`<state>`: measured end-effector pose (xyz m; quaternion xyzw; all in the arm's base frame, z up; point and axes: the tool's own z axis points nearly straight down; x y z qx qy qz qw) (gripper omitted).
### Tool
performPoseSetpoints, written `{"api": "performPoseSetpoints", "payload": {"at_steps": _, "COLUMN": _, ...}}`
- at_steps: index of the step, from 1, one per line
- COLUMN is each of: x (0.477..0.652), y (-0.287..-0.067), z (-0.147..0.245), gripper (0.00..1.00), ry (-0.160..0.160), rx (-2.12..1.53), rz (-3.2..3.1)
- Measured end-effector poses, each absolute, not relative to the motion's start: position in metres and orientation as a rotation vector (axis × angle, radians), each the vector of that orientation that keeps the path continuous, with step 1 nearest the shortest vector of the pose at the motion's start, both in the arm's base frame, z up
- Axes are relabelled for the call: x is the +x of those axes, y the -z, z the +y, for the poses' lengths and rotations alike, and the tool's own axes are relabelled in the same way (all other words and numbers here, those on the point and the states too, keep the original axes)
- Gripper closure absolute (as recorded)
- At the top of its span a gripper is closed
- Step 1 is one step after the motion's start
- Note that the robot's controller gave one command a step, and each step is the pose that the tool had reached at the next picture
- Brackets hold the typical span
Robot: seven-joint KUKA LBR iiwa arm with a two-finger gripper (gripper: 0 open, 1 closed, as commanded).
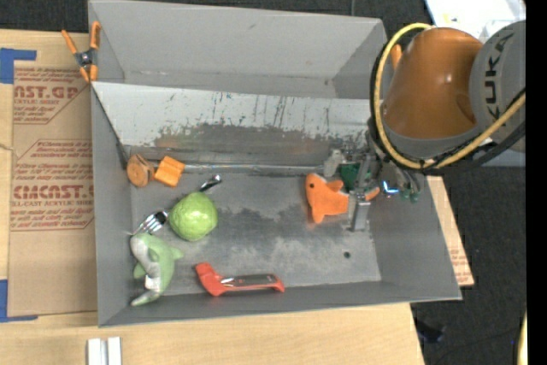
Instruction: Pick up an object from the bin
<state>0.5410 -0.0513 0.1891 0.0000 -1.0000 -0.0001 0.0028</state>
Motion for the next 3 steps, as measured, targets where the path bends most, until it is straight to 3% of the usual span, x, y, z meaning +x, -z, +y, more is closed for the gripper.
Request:
{"api": "performPoseSetpoints", "payload": {"at_steps": 1, "x": 0.543, "y": -0.193, "z": -0.051, "gripper": 0.00, "ry": -0.001, "rx": 0.001, "rz": -3.143}}
{"api": "performPoseSetpoints", "payload": {"at_steps": 2, "x": 0.541, "y": -0.228, "z": -0.042, "gripper": 0.00, "ry": 0.000, "rx": 0.194, "rz": -3.130}}
{"api": "performPoseSetpoints", "payload": {"at_steps": 3, "x": 0.521, "y": -0.189, "z": -0.052, "gripper": 0.00, "ry": -0.001, "rx": 0.173, "rz": -3.145}}
